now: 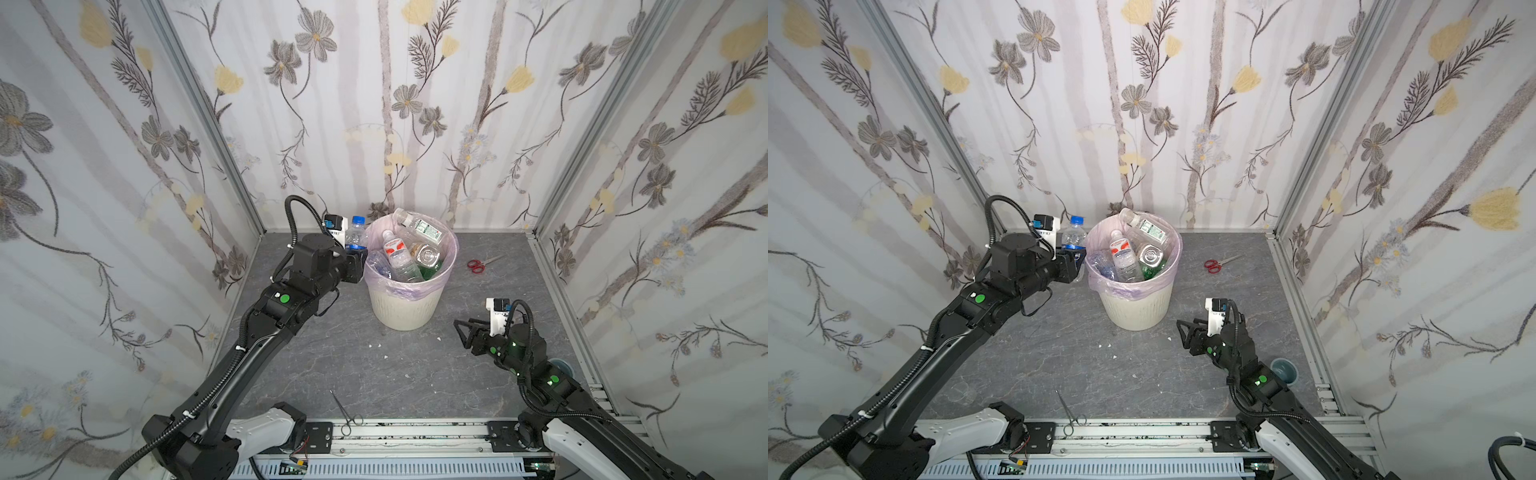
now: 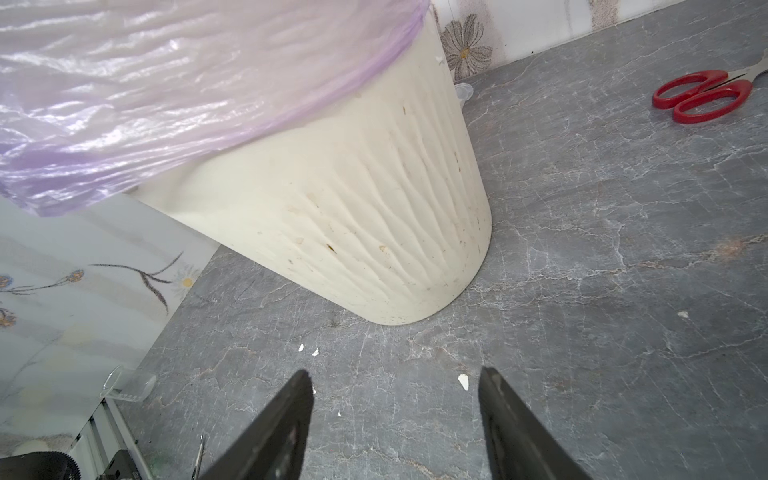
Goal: Put the plastic bottles in the bin
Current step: 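Lift the Pepsi bottle with the left gripper up over the bin, then lower the Pepsi bottle into the bin with the left gripper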
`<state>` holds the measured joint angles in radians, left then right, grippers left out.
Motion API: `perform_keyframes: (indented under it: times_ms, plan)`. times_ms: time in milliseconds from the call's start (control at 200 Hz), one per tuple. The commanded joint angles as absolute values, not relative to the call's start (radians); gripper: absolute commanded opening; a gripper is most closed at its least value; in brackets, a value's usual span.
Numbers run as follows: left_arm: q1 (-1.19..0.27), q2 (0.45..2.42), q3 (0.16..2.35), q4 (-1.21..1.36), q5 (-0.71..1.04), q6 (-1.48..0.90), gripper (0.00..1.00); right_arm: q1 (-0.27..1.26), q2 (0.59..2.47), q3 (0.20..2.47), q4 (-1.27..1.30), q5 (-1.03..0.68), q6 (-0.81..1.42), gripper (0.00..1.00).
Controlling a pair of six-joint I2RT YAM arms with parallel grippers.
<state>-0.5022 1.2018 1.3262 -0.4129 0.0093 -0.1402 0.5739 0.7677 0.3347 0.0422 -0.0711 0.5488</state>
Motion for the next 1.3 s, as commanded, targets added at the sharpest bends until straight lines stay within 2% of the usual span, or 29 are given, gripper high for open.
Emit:
perform_keyframes:
  times_ms: [0, 265, 375, 515, 925, 1294]
  plan:
    - [-0.5, 1.253, 1.406, -0.415, 0.025, -0.008, 0.46, 0.574, 0.759, 0.347, 0.039, -0.049, 0.546, 0.65]
    - [-0.5, 1.381, 1.565, -0.41, -0.022, 0.216, 0.45, 0.574, 0.747, 0.343, 0.041, -0.044, 0.55, 0.65]
    - [-0.501, 1.432, 1.609, -0.408, -0.055, 0.313, 0.46, 0.574, 0.752, 0.341, 0.049, -0.044, 0.554, 0.65]
    - [-0.503, 1.49, 1.652, -0.401, -0.016, 0.404, 0.49, 0.574, 0.752, 0.337, 0.055, -0.044, 0.56, 0.65]
    - [-0.535, 1.549, 1.608, -0.325, 0.093, 0.662, 0.55, 0.575, 0.741, 0.331, 0.049, -0.037, 0.567, 0.65]
    - [-0.538, 1.603, 1.597, -0.299, 0.069, 0.746, 0.68, 0.574, 0.744, 0.331, 0.049, -0.032, 0.568, 0.65]
